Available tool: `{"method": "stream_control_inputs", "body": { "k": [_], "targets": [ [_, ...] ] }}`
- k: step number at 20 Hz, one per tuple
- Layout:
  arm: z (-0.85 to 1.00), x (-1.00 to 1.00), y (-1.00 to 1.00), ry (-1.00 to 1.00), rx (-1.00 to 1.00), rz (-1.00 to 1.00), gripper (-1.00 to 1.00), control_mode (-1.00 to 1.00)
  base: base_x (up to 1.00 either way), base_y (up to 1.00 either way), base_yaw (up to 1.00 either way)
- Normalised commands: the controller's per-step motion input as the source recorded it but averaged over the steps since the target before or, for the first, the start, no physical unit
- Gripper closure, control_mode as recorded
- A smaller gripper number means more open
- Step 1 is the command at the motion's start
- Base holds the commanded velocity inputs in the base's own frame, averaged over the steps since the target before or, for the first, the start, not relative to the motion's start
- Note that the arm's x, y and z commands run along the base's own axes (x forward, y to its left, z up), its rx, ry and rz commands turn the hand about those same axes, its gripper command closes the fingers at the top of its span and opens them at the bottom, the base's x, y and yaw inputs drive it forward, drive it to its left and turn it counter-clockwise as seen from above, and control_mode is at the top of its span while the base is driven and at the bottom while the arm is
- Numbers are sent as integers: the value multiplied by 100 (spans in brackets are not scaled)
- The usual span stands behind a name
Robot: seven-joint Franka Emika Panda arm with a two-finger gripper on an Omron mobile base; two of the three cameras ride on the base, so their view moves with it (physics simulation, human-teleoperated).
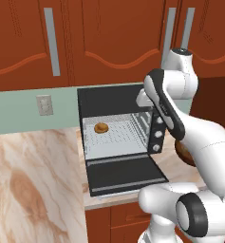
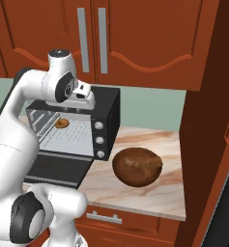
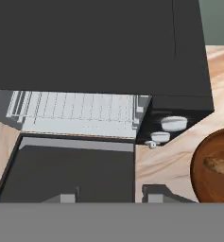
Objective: Pick up the heated bread from the toaster oven and place it in the bowl. Then move the bread bowl to the dining counter.
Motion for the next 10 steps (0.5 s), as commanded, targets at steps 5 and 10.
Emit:
{"method": "stream_control_inputs", "body": {
  "k": [5, 10],
  "targets": [
    [0, -28, 1, -4, 2, 0, -100, -100, 0, 0, 0],
    [-42, -44, 63, -8, 0, 0, -100, -100, 0, 0, 0]
  ]
}}
